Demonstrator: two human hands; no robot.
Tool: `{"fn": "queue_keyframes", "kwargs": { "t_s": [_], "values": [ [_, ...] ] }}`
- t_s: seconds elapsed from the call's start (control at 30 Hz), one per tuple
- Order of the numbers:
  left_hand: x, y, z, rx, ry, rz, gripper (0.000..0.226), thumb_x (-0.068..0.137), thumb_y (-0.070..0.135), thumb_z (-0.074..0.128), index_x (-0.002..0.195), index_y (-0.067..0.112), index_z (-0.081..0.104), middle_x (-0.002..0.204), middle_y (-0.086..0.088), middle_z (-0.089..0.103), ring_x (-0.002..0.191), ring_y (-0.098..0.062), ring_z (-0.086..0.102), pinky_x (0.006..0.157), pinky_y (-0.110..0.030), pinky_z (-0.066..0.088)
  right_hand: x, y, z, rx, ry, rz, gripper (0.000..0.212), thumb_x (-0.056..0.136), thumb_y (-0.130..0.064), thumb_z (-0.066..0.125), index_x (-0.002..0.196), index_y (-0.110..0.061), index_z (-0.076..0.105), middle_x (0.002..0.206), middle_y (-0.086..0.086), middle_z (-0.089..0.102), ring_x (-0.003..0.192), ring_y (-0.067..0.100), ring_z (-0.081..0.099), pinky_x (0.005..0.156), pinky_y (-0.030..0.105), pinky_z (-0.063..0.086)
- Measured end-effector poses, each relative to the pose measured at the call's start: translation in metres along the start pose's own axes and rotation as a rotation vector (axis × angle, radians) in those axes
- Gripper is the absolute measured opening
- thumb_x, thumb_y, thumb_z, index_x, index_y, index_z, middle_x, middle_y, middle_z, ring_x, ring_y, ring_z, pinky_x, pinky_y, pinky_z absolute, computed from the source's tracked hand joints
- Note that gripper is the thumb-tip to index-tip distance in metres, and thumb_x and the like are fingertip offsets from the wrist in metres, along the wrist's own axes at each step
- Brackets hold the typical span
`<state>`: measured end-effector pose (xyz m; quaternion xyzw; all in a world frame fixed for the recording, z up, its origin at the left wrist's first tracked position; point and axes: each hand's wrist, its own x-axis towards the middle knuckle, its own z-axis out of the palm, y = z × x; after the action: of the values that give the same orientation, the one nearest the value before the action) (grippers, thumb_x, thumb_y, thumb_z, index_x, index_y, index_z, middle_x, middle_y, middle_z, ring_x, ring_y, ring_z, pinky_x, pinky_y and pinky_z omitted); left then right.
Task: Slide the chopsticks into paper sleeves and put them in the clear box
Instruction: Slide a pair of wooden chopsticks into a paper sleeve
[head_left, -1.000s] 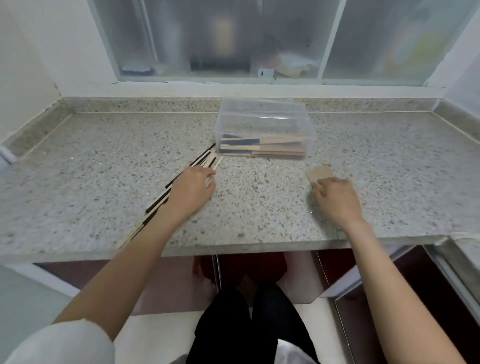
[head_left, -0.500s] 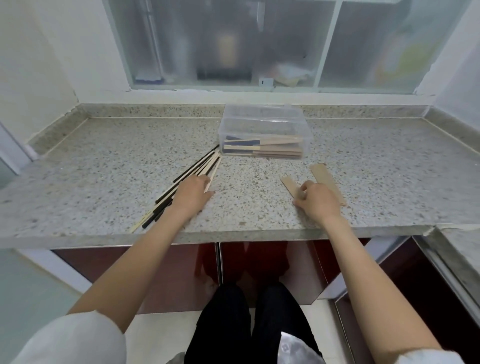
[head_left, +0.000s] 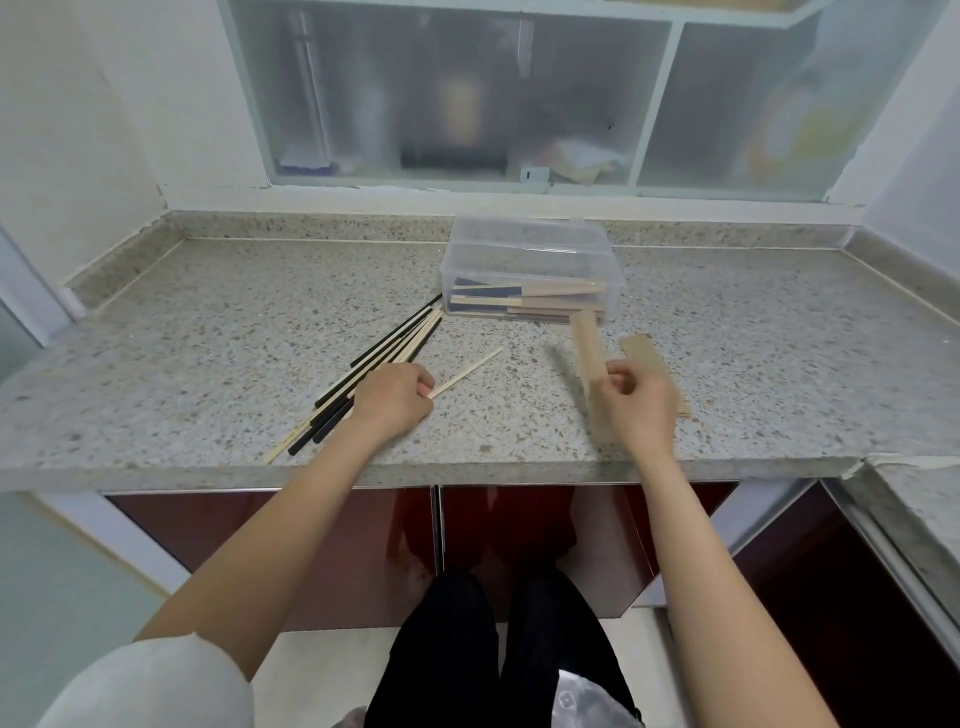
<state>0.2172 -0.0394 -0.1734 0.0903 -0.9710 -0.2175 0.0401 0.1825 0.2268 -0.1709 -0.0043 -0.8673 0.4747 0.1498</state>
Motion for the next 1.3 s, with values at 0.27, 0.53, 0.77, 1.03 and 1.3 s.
{"fn": "queue_keyframes", "kwargs": {
  "t_s": [0.27, 0.53, 0.77, 1.03, 1.3],
  "values": [
    [-0.004, 0.003, 0.003, -0.088, -0.039, 0.116, 0.018, 0.09, 0.015, 0.053, 0.105, 0.019, 0.062, 0.088, 0.008, 0.056, 0.07, -0.008, 0.051, 0.056, -0.02, 0.036, -0.024, 0.01, -0.006, 0.758, -0.08, 0.426, 0.014, 0.093, -0.016, 0.058, 0.081, -0.011, 0.053, 0.073, 0.005, 0.058, 0.045, 0.007, 0.048, 0.043, 0.017, 0.04],
    [-0.043, 0.019, -0.004, -0.436, 0.071, 0.337, 0.013, 0.091, 0.025, 0.058, 0.103, 0.032, 0.061, 0.077, 0.016, 0.065, 0.059, -0.004, 0.06, 0.055, -0.021, 0.047, -0.031, -0.001, -0.005, 0.977, -0.006, 0.469, 0.018, 0.1, -0.018, 0.046, 0.113, -0.007, 0.052, 0.094, 0.005, 0.071, 0.08, 0.013, 0.066, 0.047, 0.015, 0.046],
    [-0.057, 0.016, 0.008, -0.303, 0.267, 0.445, 0.018, 0.091, 0.027, 0.059, 0.105, 0.027, 0.07, 0.078, 0.027, 0.055, 0.068, 0.004, 0.051, 0.061, -0.011, 0.035, -0.036, -0.014, -0.005, 1.128, 0.03, 0.471, 0.016, 0.101, -0.019, 0.043, 0.109, -0.009, 0.052, 0.09, 0.004, 0.073, 0.088, 0.015, 0.07, 0.065, 0.025, 0.057],
    [-0.056, 0.011, 0.01, -0.302, 0.293, 0.448, 0.025, 0.088, 0.042, 0.057, 0.103, 0.029, 0.071, 0.078, 0.016, 0.061, 0.07, -0.008, 0.056, 0.061, -0.027, 0.045, -0.039, -0.023, -0.012, 1.138, 0.068, 0.427, 0.023, 0.103, -0.018, 0.039, 0.12, -0.006, 0.049, 0.108, 0.016, 0.067, 0.108, 0.031, 0.064, 0.073, 0.029, 0.059],
    [-0.057, 0.015, 0.01, -0.278, 0.271, 0.444, 0.017, 0.089, 0.032, 0.062, 0.102, 0.029, 0.072, 0.081, 0.019, 0.061, 0.07, -0.005, 0.056, 0.066, -0.027, 0.048, -0.04, -0.018, -0.013, 1.182, 0.08, 0.405, 0.013, 0.103, -0.02, 0.039, 0.107, -0.01, 0.046, 0.101, 0.01, 0.07, 0.085, 0.015, 0.071, 0.066, 0.025, 0.057]
  ]
}}
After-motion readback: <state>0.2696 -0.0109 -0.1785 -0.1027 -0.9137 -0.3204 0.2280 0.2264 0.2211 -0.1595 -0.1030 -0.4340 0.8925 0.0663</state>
